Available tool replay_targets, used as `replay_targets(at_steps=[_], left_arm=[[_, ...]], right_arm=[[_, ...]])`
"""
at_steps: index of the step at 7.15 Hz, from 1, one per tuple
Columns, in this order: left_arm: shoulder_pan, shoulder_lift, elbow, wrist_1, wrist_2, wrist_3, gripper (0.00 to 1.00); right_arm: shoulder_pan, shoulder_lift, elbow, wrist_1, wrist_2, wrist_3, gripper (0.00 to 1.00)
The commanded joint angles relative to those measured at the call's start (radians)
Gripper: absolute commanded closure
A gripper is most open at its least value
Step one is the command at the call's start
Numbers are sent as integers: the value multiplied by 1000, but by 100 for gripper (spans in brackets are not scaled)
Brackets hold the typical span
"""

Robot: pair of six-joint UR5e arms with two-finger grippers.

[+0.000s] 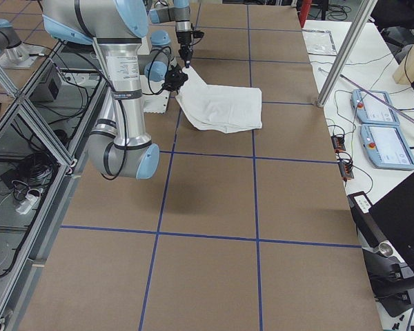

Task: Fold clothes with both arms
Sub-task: 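Lift the near edge with both grippers and fold it away from the robot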

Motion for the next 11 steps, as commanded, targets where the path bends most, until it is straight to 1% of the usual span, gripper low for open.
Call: replay_targets(at_steps=[1, 2, 3, 4, 5, 6, 7, 8, 9, 10, 11], left_arm=[[-121, -147, 46, 88, -7, 132, 100], [-184, -230, 147, 108, -9, 177, 100], [-248, -280, 218, 102, -27, 218, 100], [-301, -315, 285, 98, -45, 287, 100], [-335, -357, 379, 92, -44, 327, 100], [-364, -392, 466, 58, -44, 364, 100], [-382, -404, 537, -11, -44, 366, 100], [-404, -441, 635, -69, -44, 368, 100], [-425, -482, 726, -103, -43, 390, 100], [-476, -557, 909, -197, -41, 430, 70], [-517, -576, 1023, -283, -39, 479, 46]], right_arm=[[179, 39, -34, -6, 141, -79, 100], [257, 94, -96, -8, 186, -138, 100], [343, 166, -209, 1, 226, -219, 100], [398, 226, -326, 9, 255, -320, 100], [449, 271, -415, 15, 278, -377, 100], [489, 317, -515, 43, 303, -425, 100], [514, 349, -617, 110, 318, -433, 100], [534, 392, -723, 174, 326, -454, 100], [572, 440, -829, 210, 346, -526, 100], [642, 474, -967, 275, 423, -634, 100], [663, 516, -1122, 432, 420, -690, 1]])
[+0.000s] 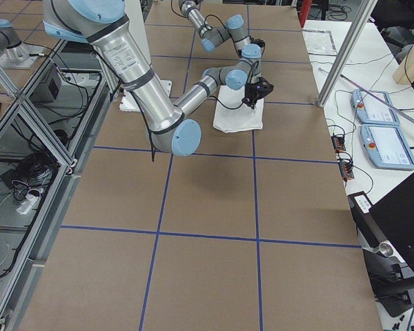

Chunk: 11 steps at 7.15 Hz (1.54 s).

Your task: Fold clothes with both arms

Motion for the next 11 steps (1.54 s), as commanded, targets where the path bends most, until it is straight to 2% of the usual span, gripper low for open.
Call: replay_targets(at_steps=[1, 4, 5, 6, 8, 9, 10, 11], left_arm=[[-75, -41, 162, -102, 0, 77, 33], [-88, -12, 153, -120, -29, 120, 34], [-106, 41, 103, -117, -115, 246, 34], [-140, 134, 12, -108, -179, 381, 34], [-241, 303, -123, -102, -271, 675, 34], [-290, 383, -177, -97, -317, 833, 34], [-378, 443, -201, -91, -411, 981, 34], [-473, 514, -231, -88, -497, 1111, 34]], right_arm=[[71, 57, -223, 178, 25, -151, 0], [201, 17, -248, 171, 68, -408, 0], [246, -19, -245, 168, 97, -532, 0], [304, -64, -239, 166, 167, -662, 0], [434, -174, -227, 142, 247, -1045, 0], [532, -205, -218, 50, 315, -1246, 0], [620, -245, -181, -58, 353, -1444, 0], [675, -297, -137, -155, 354, -1610, 0]])
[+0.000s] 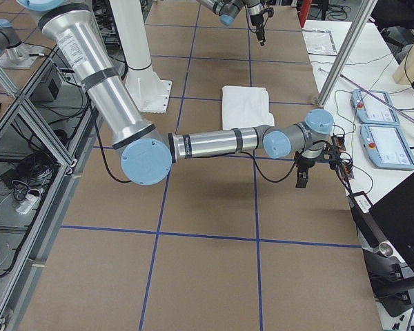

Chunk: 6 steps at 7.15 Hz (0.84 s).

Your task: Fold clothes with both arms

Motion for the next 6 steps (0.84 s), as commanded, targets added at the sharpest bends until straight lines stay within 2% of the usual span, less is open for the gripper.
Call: replay_targets(at_steps=[1, 3, 4, 5, 6], left_arm=[[-207, 145, -50, 7, -168, 315, 34], [-401, 199, -55, 170, -250, 652, 35], [-467, 199, -58, 273, -250, 763, 35], [-499, 199, -63, 372, -250, 790, 35], [-503, 202, -86, 389, -250, 790, 33]], right_arm=[[130, -106, 81, -188, 24, -350, 0], [184, -174, 95, -196, 24, -425, 0], [186, -207, 118, -194, 24, -425, 0], [186, -224, 145, -196, 24, -425, 0], [186, -227, 164, -196, 12, -425, 0]])
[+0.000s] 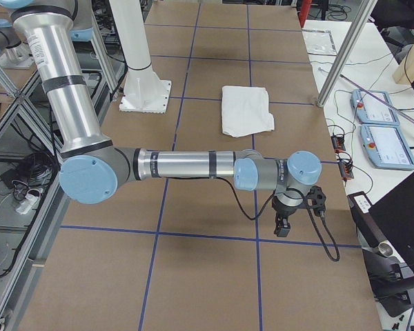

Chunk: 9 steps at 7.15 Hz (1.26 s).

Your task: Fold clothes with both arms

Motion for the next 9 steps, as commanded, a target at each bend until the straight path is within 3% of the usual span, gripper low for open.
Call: replay_targets(at_steps=[1, 4, 5, 6, 8, 9], left_arm=[[-26, 7, -23, 63, -2, 33, 32], [-25, 7, -76, 157, -5, 34, 31], [-20, 22, -72, 152, -6, 36, 24], [-20, 30, -67, 139, -7, 36, 0], [-23, 52, -137, 158, 2, 22, 0], [-19, 87, -177, 177, 2, 13, 0]], right_arm=[[2, -13, 27, -1, -11, -2, 0], [-1, -52, 48, 8, -13, -4, 0], [-3, -80, 92, 5, -11, -4, 0], [-6, -104, 132, 4, -13, -4, 0], [-30, -207, 328, -48, -19, -2, 0], [-55, -233, 358, -62, -35, -2, 0]])
